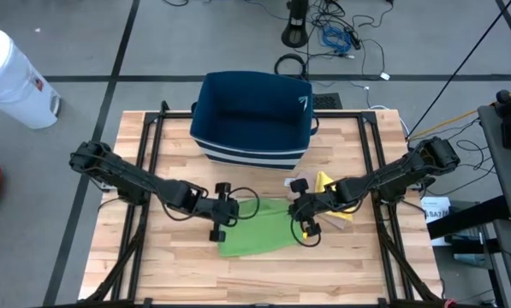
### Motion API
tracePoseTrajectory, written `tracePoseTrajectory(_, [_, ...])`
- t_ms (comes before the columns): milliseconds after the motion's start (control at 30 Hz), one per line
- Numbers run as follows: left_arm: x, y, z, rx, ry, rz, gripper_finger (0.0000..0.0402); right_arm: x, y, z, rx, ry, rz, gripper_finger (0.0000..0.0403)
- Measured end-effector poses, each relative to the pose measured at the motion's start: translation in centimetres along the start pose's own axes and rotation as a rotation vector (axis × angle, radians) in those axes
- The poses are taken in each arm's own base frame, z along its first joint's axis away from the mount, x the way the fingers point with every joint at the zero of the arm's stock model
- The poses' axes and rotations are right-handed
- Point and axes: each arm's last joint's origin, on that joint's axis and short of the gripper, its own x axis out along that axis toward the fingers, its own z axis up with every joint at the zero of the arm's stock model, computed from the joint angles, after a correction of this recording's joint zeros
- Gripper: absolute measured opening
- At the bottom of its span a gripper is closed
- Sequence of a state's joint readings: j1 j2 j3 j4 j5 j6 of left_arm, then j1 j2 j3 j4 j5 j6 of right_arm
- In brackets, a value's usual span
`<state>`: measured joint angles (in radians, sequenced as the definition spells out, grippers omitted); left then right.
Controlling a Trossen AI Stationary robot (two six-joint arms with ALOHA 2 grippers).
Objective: Fold towel
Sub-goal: Fold the green towel
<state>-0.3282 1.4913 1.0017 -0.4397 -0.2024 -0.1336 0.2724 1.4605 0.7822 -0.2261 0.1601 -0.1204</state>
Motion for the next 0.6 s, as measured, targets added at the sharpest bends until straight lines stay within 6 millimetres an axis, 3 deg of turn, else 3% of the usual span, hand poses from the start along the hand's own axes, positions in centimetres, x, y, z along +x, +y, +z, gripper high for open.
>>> tracePoseTrajectory(367, [3.8, -0.2, -1.2, -0.040, 0.115, 0.016, 0.0000, 0.1, -0.5, -0.8, -0.021, 0.072, 0.005, 0.0000])
tracePoseTrajectory(600, [4.1, -0.2, -1.6, -0.054, 0.154, 0.019, 0.0000, 0.1, -0.6, -1.1, -0.045, 0.107, -0.011, 0.0028])
